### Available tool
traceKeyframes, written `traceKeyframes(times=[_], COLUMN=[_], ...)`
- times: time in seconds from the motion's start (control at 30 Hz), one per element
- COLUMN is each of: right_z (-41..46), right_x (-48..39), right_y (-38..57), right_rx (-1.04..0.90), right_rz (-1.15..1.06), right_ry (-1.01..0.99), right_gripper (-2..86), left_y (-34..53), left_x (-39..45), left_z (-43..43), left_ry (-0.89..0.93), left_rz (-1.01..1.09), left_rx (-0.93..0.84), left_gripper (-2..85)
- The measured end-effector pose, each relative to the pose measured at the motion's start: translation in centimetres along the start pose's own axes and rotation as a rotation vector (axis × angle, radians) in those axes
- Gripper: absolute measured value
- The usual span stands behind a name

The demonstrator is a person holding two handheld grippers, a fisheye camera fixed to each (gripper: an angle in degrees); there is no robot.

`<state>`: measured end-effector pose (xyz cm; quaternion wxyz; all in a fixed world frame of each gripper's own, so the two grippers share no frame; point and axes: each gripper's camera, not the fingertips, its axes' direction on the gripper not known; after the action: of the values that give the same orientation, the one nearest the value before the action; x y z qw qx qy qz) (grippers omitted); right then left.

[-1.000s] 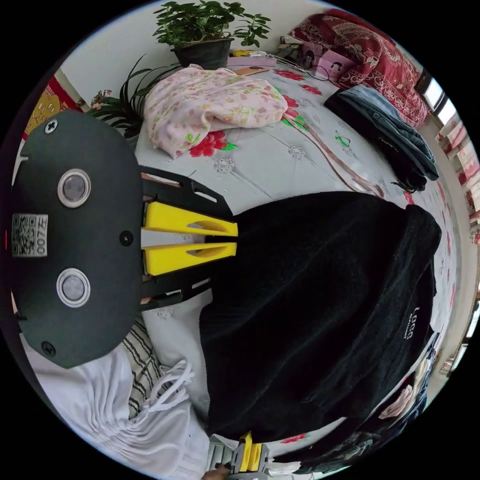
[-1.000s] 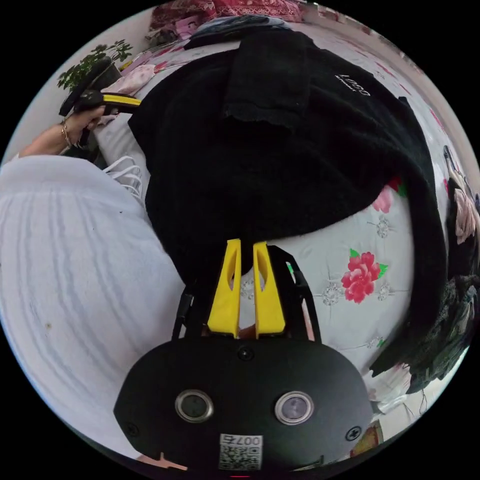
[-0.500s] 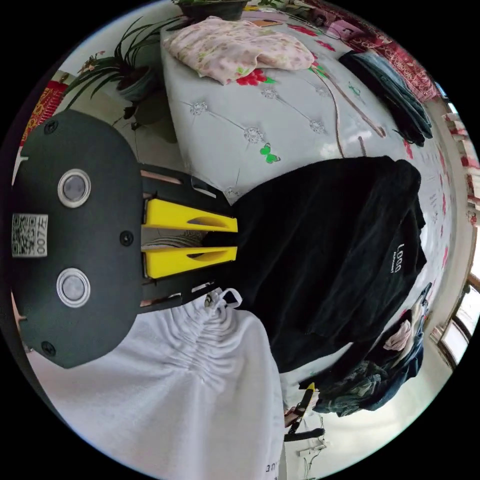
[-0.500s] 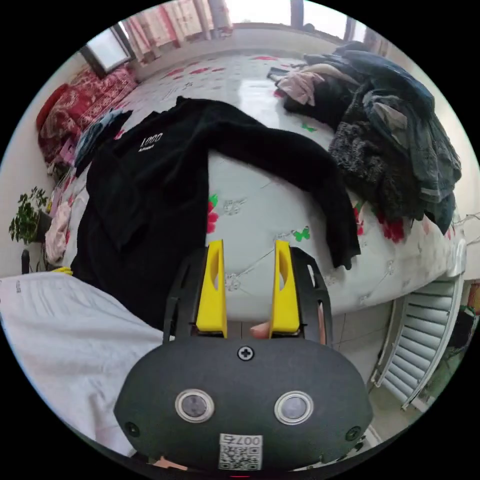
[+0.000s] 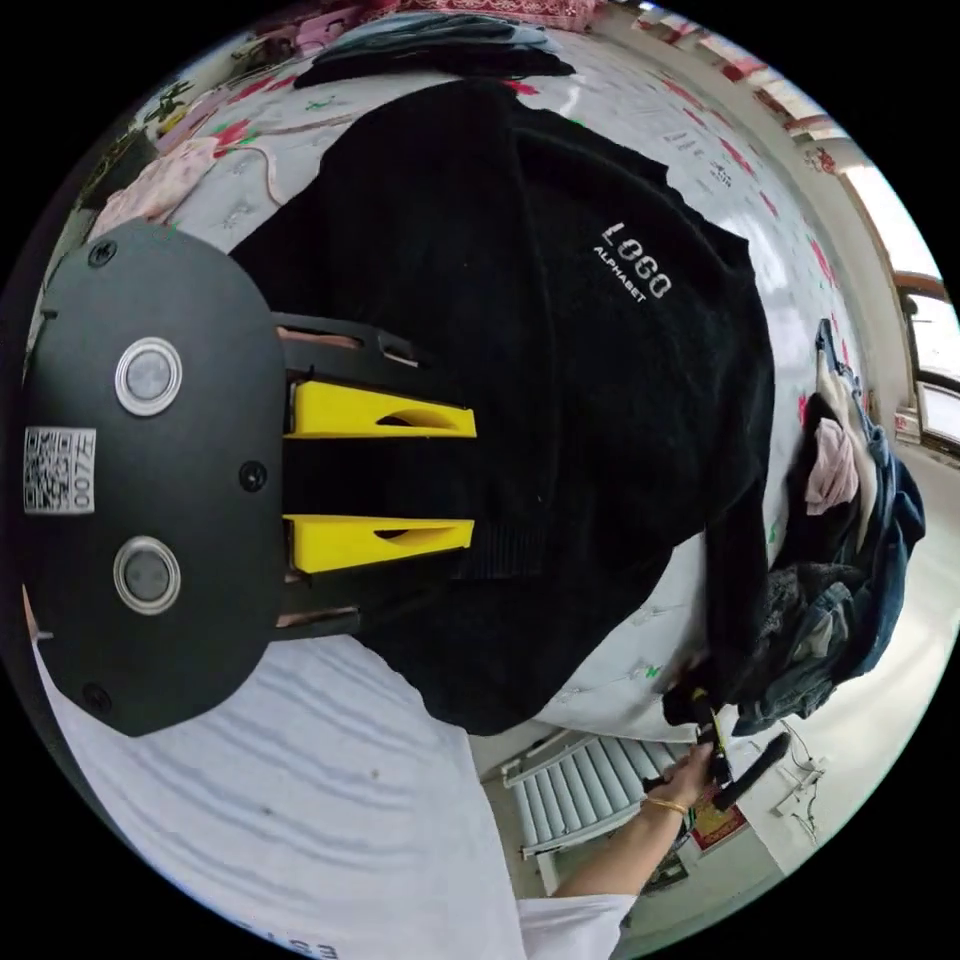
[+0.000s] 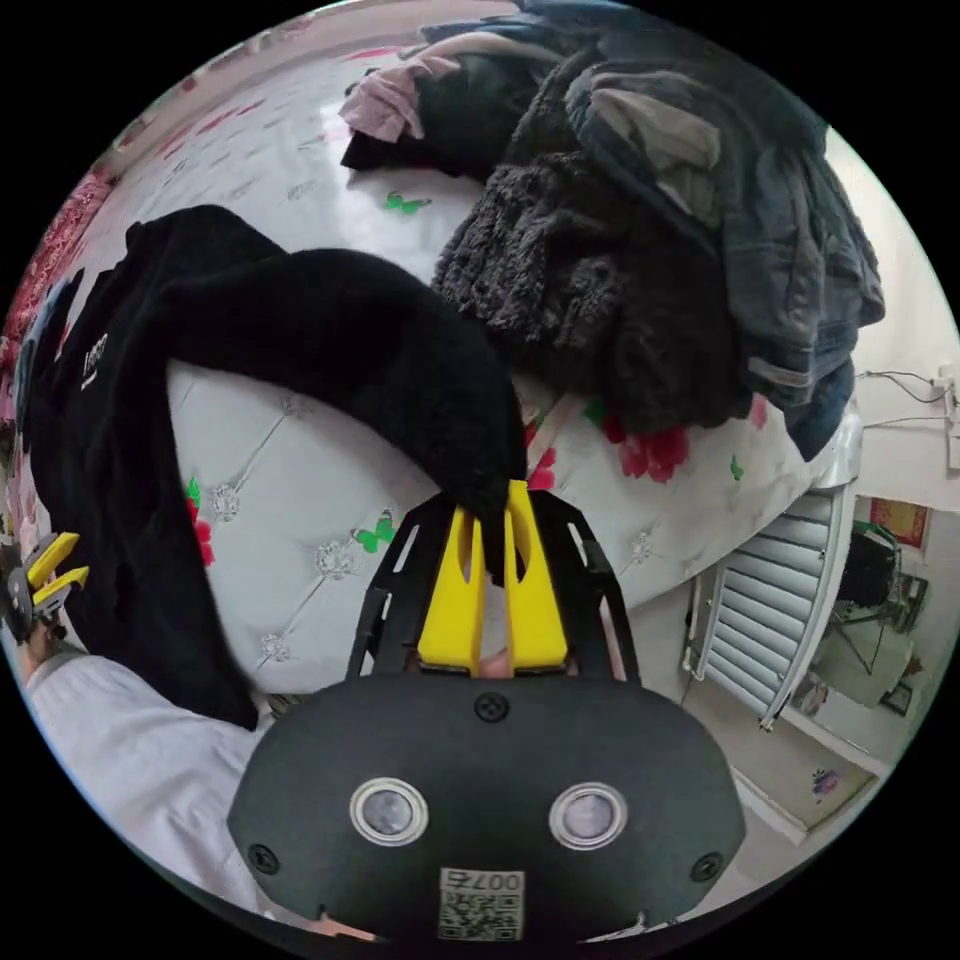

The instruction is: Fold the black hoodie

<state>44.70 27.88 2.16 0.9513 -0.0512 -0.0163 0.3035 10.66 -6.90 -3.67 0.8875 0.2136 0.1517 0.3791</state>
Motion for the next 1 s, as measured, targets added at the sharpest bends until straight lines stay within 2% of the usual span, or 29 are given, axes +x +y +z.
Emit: traceKeyframes(times=[0.07, 0.13, 0.17, 0.23, 0.27, 0.33, 0.4, 0.43, 0.5, 0.6, 0.7, 0.83, 0.93, 1.0], right_z=[-4.6, -6.6, -6.4, -4.5, -3.1, -1.6, -0.9, -0.5, 0.1, 0.3, -0.3, -0.1, 1.6, 2.9], right_x=[3.5, 6.4, 8.2, 10.8, 12.0, 12.2, 10.8, 9.2, 6.2, 0.6, -4.6, -10.7, -13.7, -14.7], right_y=[1.5, 2.9, 3.5, 4.3, 5.3, 7.6, 10.1, 11.5, 13.0, 14.1, 14.2, 14.9, 16.2, 17.1], right_rx=[0.17, 0.248, 0.241, 0.132, 0.081, 0.094, 0.157, 0.192, 0.221, 0.215, 0.19, 0.122, 0.034, -0.041], right_rz=[0.043, 0.113, 0.163, 0.28, 0.359, 0.436, 0.479, 0.469, 0.427, 0.295, 0.125, -0.103, -0.21, -0.247], right_ry=[0.137, 0.178, 0.161, 0.098, 0.038, -0.08, -0.177, -0.244, -0.345, -0.487, -0.596, -0.654, -0.595, -0.538], right_gripper=[7.4, 7.8, 8.5, 9.6, 10.0, 9.6, 9.0, 8.7, 8.4, 8.1, 7.9, 7.8, 7.7, 7.6], left_y=[0.8, 2.1, 3.6, 6.5, 9.5, 15.3, 25.4, 28.2, 40.1, 53.8, 62.8, 63.8, 62.0, 58.0], left_x=[0.6, -0.2, -1.8, -5.6, -8.7, -13.7, -20.5, -22.1, -28.4, -34.8, -39.4, -42.6, -43.2, -41.9], left_z=[-1.0, -2.4, -3.8, -6.1, -8.3, -12.4, -19.7, -21.7, -29.2, -37.5, -43.3, -45.1, -44.7, -45.4], left_ry=[-0.074, -0.083, -0.065, 0.056, 0.131, 0.207, 0.215, 0.206, 0.115, -0.067, -0.13, -0.141, -0.042, -0.021], left_rz=[0.101, 0.12, 0.072, -0.052, -0.154, -0.316, -0.529, -0.587, -0.829, -1.078, -1.229, -1.239, -1.206, -1.095], left_rx=[0.044, 0.05, 0.08, 0.132, 0.212, 0.335, 0.555, 0.609, 0.815, 0.998, 1.108, 1.051, 1.101, 1.113], left_gripper=[9.6, 5.6, 1.1, 0.0, -0.4, -0.7, -0.8, -0.8, -0.9, -0.9, -0.9, -1.0, -0.9, -0.9])
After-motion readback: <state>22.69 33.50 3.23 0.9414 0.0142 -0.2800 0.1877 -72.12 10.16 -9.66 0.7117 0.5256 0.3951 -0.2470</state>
